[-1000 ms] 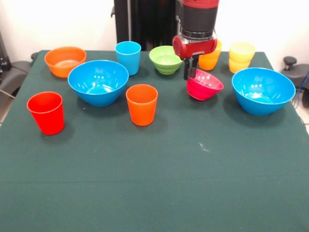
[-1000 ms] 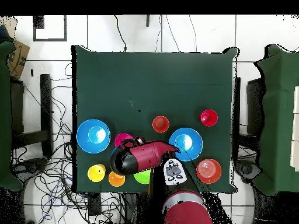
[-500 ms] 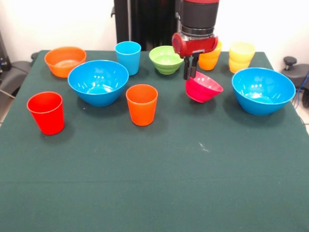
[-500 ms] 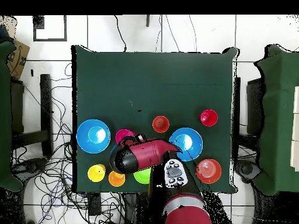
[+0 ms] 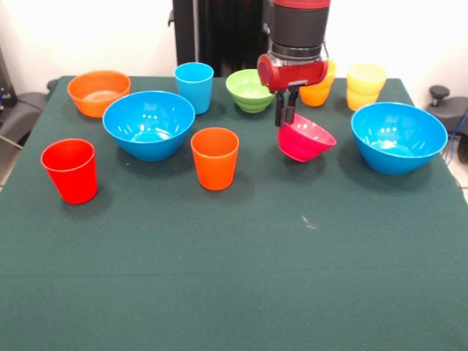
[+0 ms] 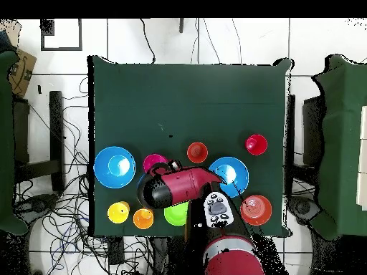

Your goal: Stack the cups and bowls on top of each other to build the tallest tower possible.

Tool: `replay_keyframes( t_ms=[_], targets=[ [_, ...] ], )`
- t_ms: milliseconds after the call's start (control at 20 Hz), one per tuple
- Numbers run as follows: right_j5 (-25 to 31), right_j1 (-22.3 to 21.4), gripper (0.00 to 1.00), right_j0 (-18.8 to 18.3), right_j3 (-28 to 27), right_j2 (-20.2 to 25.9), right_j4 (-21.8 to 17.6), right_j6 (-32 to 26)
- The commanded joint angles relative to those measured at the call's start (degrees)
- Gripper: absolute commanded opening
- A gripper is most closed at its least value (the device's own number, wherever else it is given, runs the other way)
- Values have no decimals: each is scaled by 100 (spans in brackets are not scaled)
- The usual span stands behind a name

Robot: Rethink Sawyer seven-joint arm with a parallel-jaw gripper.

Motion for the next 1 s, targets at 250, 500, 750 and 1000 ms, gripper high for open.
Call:
replay_keyframes(
  t_ms=[250, 500, 750, 1000],
  targets=[
    [446, 141, 0, -455, -367, 800, -59, 73],
    [585, 113, 0, -570, -429, 910, -45, 24],
    [600, 146, 0, -625, -499, 979, -35, 54],
    [587, 170, 0, -556, -575, 979, 17, 157]
  ],
)
